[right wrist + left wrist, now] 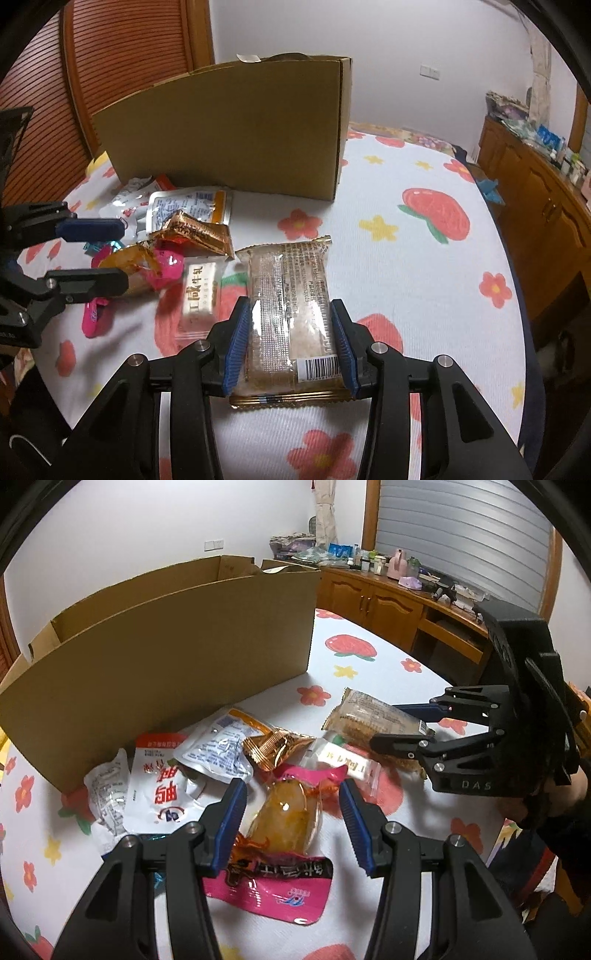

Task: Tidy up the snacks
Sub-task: 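Grasp the pink-wrapped egg with the left tool while the right tool grasps the clear cake bar, then lift the pink egg with the left tool while the right tool carries the cake bar over the box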

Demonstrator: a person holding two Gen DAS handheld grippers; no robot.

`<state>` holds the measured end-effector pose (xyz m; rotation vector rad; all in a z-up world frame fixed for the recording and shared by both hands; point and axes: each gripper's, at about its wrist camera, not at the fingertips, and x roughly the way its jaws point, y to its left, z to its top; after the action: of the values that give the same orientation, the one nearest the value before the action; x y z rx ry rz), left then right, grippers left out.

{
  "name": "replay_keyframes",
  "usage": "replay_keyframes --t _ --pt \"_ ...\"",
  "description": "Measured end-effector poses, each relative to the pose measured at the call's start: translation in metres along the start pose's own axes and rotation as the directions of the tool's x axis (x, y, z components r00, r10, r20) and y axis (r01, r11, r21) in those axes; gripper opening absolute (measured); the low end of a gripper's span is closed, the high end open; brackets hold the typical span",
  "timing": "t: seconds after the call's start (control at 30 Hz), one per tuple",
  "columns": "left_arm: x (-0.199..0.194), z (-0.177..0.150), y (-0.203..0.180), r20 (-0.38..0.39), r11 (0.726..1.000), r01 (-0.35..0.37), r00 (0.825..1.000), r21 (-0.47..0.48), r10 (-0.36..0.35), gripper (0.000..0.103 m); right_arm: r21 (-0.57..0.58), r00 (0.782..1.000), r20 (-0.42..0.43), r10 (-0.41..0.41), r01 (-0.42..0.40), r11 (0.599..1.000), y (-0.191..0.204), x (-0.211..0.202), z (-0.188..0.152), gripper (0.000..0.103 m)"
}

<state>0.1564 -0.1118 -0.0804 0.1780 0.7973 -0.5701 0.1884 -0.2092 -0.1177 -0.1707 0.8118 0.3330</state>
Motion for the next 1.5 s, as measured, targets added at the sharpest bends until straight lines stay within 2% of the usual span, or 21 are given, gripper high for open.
replay_keyframes --t 0.27,0.43,0.73,0.83,1.1,1.5 --pt "0.027 0.003 0.003 -0.073 0.998 -0.042 0.996 0.048 0.046 0.066 -0.014 1.000 0.006 -0.014 0.014 1.000 0.002 0.000 -0.002 0.044" --pt "0.040 -0.003 0.003 -0.114 0.998 -0.045 0.992 0.052 0.050 0.067 0.000 1.000 0.004 0.000 0.000 1.000 0.000 0.002 -0.003 0.045" --pt "0.041 -0.003 0.006 -0.125 0.999 -0.025 0.992 0.038 0.030 0.068 -0.015 1.000 -0.006 -0.014 0.014 1.000 0.004 0.006 -0.002 0.046" --pt "0.038 -0.004 0.008 -0.117 1.000 -0.012 0.993 0.028 0.016 0.066 -0.015 1.000 -0.006 -0.015 0.015 1.000 0.004 0.006 -0.003 0.046" --pt "0.026 -0.004 0.012 -0.091 1.000 -0.001 0.996 0.003 0.001 0.045 -0.010 1.000 -0.009 -0.013 0.013 1.000 0.004 0.008 -0.004 0.047" --pt "0.002 -0.013 0.011 -0.047 1.000 -0.010 0.999 -0.028 0.009 0.034 -0.014 1.000 -0.011 -0.016 0.016 1.000 0.004 0.008 -0.004 0.047"
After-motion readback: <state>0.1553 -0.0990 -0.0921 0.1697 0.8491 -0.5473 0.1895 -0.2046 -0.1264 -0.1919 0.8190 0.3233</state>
